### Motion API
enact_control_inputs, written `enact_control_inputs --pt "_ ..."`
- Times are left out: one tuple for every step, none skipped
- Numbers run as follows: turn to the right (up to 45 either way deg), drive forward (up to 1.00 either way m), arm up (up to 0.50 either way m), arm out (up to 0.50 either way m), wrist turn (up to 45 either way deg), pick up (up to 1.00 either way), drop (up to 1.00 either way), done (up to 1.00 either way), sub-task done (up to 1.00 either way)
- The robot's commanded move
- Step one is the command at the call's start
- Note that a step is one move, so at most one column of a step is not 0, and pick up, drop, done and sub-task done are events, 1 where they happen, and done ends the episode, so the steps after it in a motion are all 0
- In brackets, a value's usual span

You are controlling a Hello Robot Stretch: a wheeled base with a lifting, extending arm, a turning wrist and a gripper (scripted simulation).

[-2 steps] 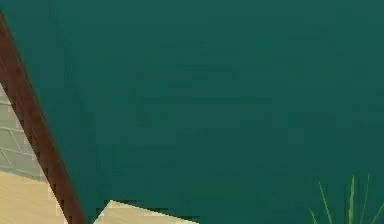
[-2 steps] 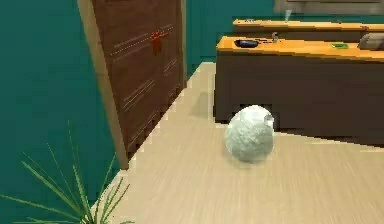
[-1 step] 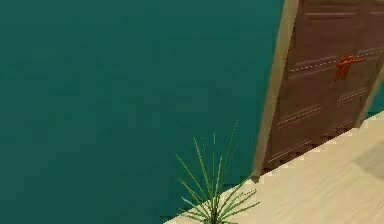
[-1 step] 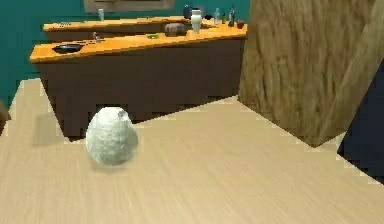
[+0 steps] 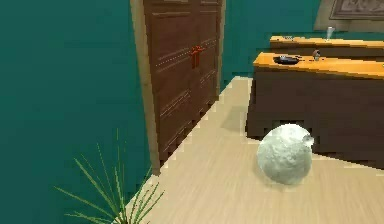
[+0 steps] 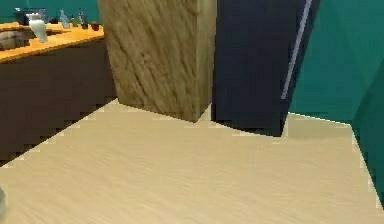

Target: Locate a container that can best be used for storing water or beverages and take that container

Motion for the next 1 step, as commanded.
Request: enact_control_inputs --pt "0.0 0.8 0.0 0.0 0.0 0.0 0.0 0.0 0.0"
